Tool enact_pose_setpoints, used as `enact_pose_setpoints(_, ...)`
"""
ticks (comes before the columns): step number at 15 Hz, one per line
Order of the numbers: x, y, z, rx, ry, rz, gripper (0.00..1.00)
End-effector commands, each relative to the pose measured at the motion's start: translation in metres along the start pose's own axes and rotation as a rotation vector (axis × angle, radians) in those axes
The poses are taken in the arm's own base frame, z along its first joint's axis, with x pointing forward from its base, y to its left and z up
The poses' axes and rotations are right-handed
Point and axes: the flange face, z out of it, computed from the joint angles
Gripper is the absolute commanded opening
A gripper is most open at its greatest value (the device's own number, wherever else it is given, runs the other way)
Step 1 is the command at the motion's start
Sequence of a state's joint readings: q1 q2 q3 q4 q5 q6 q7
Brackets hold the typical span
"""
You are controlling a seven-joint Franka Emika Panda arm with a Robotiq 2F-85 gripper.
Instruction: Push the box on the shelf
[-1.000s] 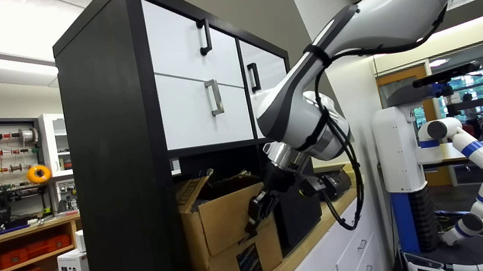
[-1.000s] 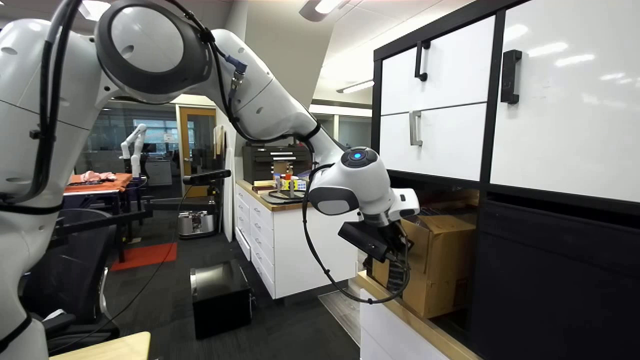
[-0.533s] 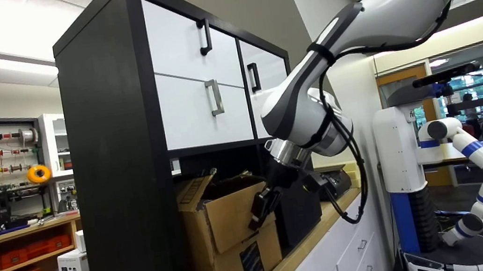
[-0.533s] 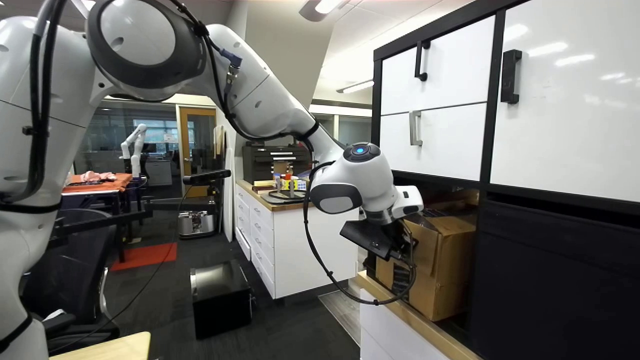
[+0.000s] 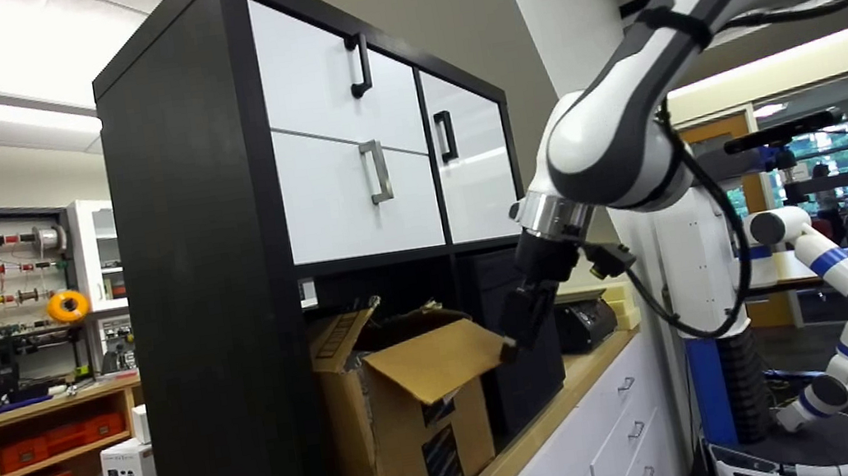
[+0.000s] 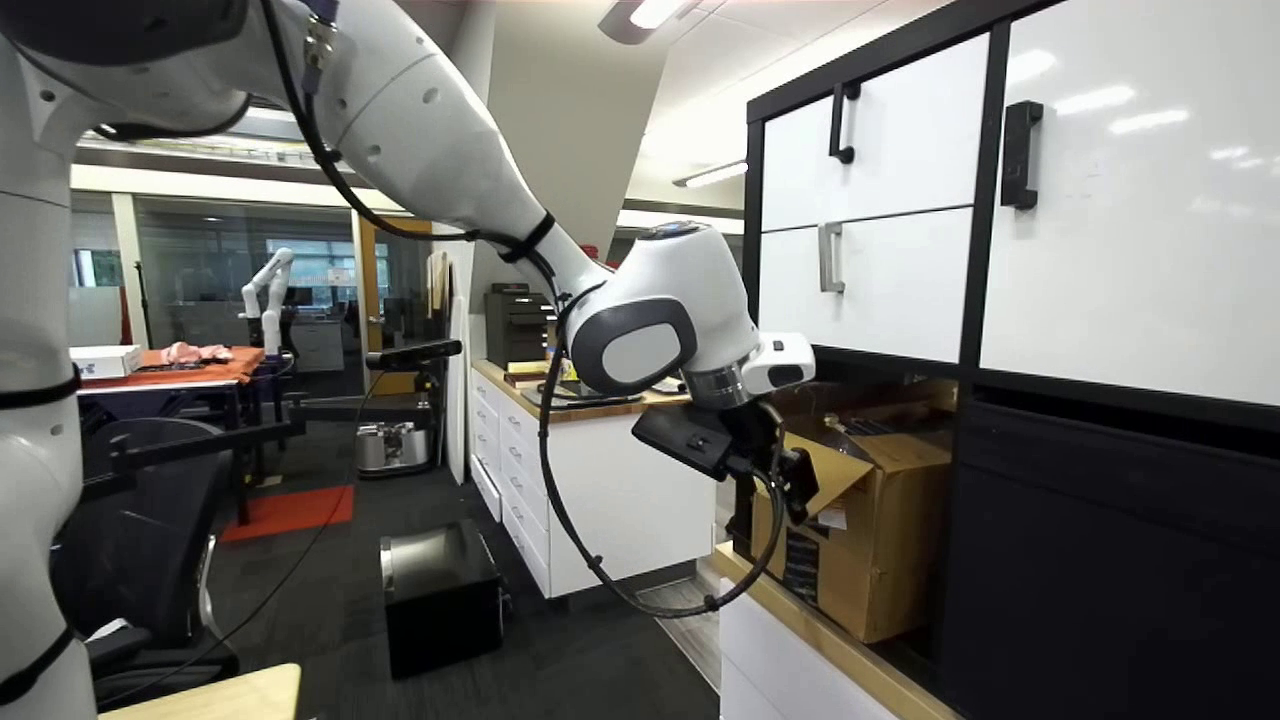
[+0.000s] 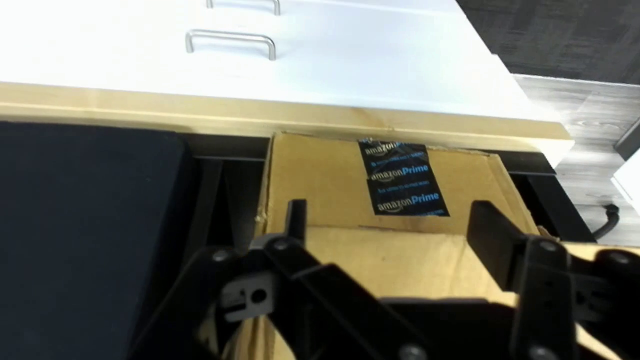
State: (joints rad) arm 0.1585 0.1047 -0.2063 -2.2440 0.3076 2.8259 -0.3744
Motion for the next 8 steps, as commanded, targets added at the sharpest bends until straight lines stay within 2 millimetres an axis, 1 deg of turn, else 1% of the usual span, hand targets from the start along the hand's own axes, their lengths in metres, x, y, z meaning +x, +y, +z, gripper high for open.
enact_pose_setpoints(1, -0.027, 0.015, -0.034, -0.067, -0.123, 0.083, 1.0)
enact_pose_setpoints(2, -0.029, 0.017, -0.042, -0.096, -0.162, 0.103, 1.0)
enact_pose_setpoints(3, -0.031, 0.015, -0.053, -0.133, -0.196, 0.121, 1.0)
enact_pose_setpoints(4, -0.034, 0.006, -0.063, -0.157, -0.226, 0.141, 1.0)
enact_pose_setpoints(6, -0.041, -0.019, -0.082, -0.196, -0.282, 0.181, 1.0)
enact_pose_setpoints(7, -0.027, 0.001, -0.055, -0.159, -0.255, 0.138, 1.0)
enact_pose_setpoints(8, -0.028, -0.012, -0.065, -0.168, -0.271, 0.151, 1.0)
